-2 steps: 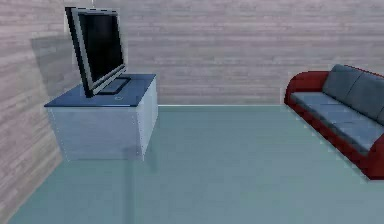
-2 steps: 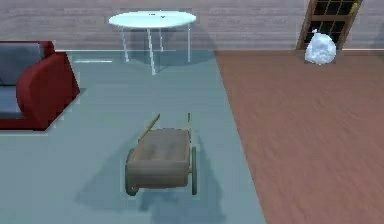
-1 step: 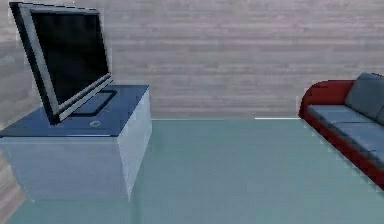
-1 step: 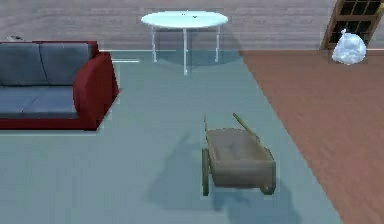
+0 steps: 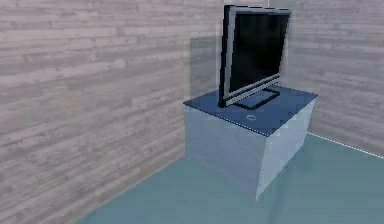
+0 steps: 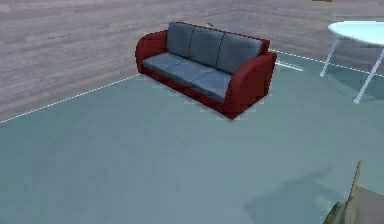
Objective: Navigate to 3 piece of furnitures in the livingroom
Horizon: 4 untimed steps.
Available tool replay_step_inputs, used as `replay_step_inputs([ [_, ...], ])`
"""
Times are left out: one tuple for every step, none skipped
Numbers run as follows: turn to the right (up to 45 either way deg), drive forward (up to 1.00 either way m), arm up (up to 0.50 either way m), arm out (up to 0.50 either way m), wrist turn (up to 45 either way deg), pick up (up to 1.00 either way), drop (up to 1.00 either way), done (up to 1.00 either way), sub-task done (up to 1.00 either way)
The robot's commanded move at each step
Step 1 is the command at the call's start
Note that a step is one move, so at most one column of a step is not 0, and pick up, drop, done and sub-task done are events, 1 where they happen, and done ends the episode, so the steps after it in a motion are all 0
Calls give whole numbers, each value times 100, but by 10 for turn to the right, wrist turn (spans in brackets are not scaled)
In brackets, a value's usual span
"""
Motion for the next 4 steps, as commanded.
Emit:
replay_step_inputs([
  [-30, 0, 0, 0, 0, 0, 0, 0, 0],
  [0, 95, 0, 0, 0, 0, 0, 0, 0],
  [360, 0, 0, 0, 0, 0, 0, 0, 0],
  [0, 0, 0, 0, 0, 0, 0, 0, 100],
])
